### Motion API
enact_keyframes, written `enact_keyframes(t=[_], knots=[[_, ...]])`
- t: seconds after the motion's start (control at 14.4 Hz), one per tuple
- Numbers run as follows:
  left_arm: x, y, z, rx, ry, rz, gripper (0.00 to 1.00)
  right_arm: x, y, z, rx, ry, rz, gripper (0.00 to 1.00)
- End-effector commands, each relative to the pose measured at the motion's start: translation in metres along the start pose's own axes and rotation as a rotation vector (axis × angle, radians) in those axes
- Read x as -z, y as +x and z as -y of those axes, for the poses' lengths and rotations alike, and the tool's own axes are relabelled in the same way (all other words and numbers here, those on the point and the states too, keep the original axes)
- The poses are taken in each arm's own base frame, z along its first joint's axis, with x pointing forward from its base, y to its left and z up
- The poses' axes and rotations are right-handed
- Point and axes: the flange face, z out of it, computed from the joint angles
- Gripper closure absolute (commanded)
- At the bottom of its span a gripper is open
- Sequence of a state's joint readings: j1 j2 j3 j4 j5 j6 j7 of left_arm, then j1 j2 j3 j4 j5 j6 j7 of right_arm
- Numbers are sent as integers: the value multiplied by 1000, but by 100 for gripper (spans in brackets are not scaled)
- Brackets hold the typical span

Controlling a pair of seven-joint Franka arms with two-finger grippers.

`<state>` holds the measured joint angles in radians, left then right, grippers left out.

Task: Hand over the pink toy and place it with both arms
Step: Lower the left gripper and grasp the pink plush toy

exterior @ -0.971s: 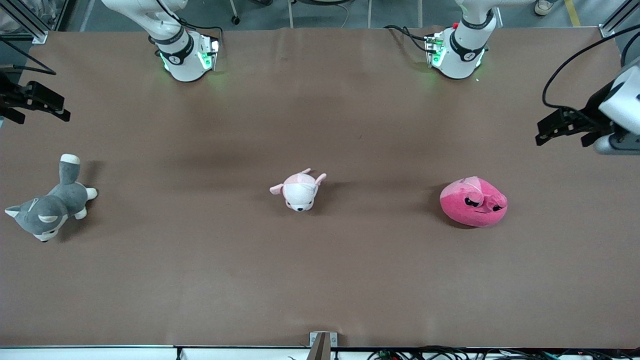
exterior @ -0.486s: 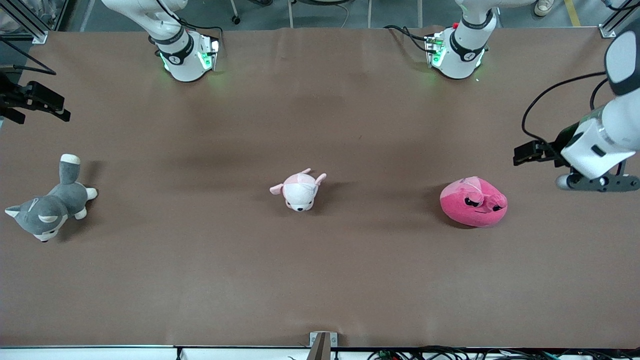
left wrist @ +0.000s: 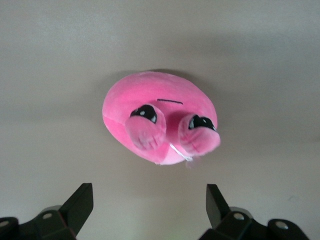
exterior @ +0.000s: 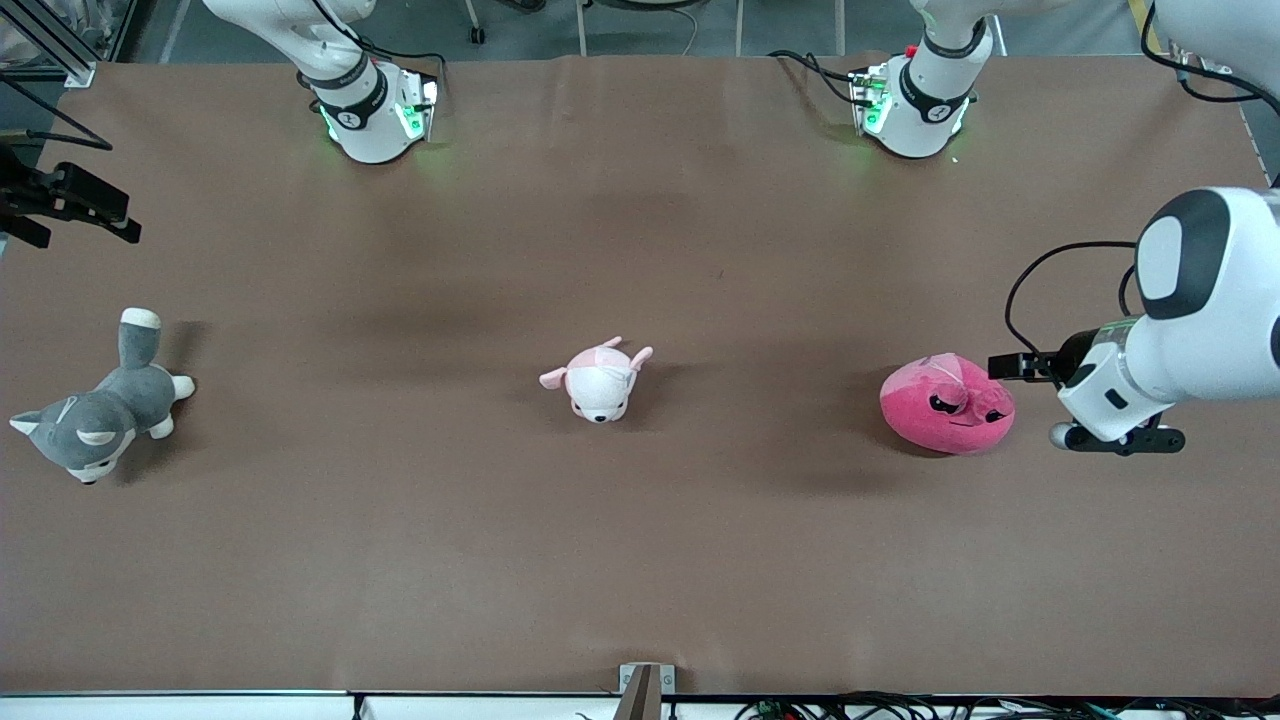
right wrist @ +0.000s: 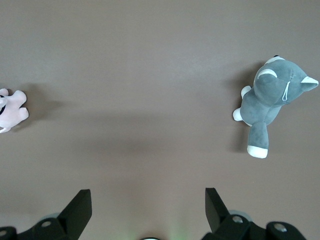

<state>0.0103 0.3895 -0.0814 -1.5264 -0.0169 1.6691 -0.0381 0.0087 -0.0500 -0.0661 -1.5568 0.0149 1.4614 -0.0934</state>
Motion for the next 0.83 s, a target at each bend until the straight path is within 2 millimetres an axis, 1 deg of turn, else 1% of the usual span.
enact_keyframes(t=[0.0, 0.14, 0.21, 0.35, 0.49, 0.76], knots=[[-10, 10, 5, 10, 31, -1, 2, 2, -11, -2, 12, -13, -6, 0], [-23, 15, 7, 15, 28, 14, 2, 2, -11, -4, 9, -12, -6, 0], [-26, 18, 17, 28, 24, 11, 2, 2, -11, -4, 9, -12, -6, 0], [-38, 23, 24, 39, 19, 22, 3, 2, -11, -4, 9, -12, -6, 0], [-50, 27, 25, 41, 17, 41, 5, 2, -11, -4, 9, -12, -6, 0], [-67, 35, 20, 60, 11, 49, 7, 2, -11, -4, 9, -12, -4, 0]])
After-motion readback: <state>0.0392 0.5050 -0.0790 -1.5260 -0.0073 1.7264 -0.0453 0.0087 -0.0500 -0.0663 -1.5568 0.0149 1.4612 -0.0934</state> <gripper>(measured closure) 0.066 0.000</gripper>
